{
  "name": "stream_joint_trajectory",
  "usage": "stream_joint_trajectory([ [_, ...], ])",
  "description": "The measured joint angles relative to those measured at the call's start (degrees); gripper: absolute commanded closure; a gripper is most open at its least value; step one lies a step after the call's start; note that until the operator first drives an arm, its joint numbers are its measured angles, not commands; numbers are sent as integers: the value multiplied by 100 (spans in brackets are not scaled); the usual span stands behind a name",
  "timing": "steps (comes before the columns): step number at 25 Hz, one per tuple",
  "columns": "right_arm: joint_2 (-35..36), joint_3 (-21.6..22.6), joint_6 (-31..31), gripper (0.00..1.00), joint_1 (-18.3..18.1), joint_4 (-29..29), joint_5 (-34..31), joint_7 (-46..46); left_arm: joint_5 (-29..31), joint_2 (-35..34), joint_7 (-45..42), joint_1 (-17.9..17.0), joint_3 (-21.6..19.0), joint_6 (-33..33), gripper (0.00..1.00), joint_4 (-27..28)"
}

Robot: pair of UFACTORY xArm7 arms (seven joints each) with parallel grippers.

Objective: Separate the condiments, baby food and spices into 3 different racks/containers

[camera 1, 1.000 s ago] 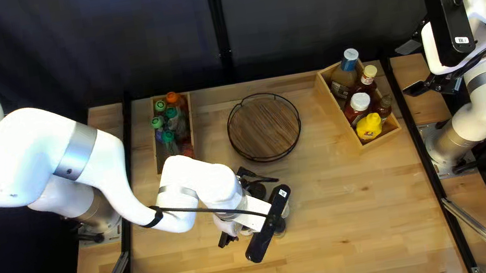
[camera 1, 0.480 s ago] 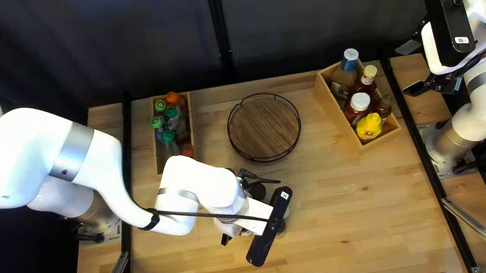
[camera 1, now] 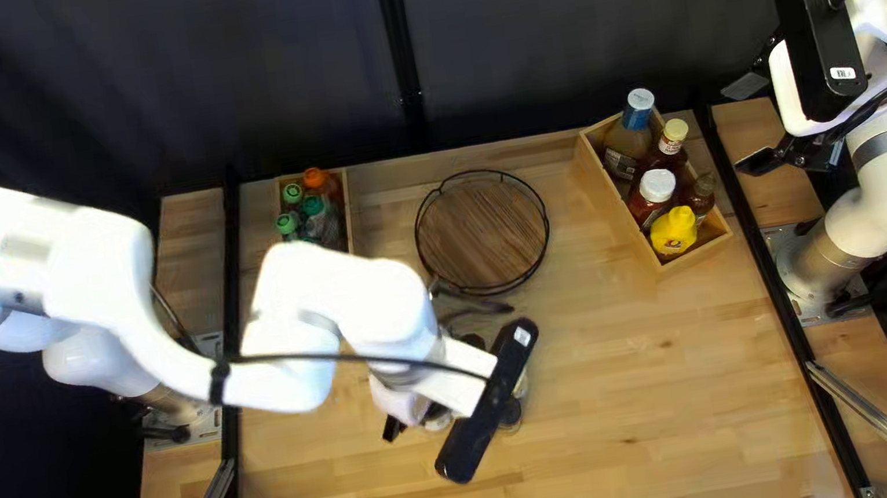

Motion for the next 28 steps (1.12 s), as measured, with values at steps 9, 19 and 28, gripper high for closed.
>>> stream_joint_trajectory([
  [9, 0, 0, 0, 0, 0, 0, 0, 0, 480, 384, 663, 688, 740, -343, 100, 399],
  [19, 0, 0, 0, 0, 0, 0, 0, 0, 781, 1460, 753, 1163, 1237, -1227, 100, 612],
  [28, 0, 0, 0, 0, 0, 0, 0, 0, 876, 2143, 613, 1315, 1410, -1654, 100, 721],
])
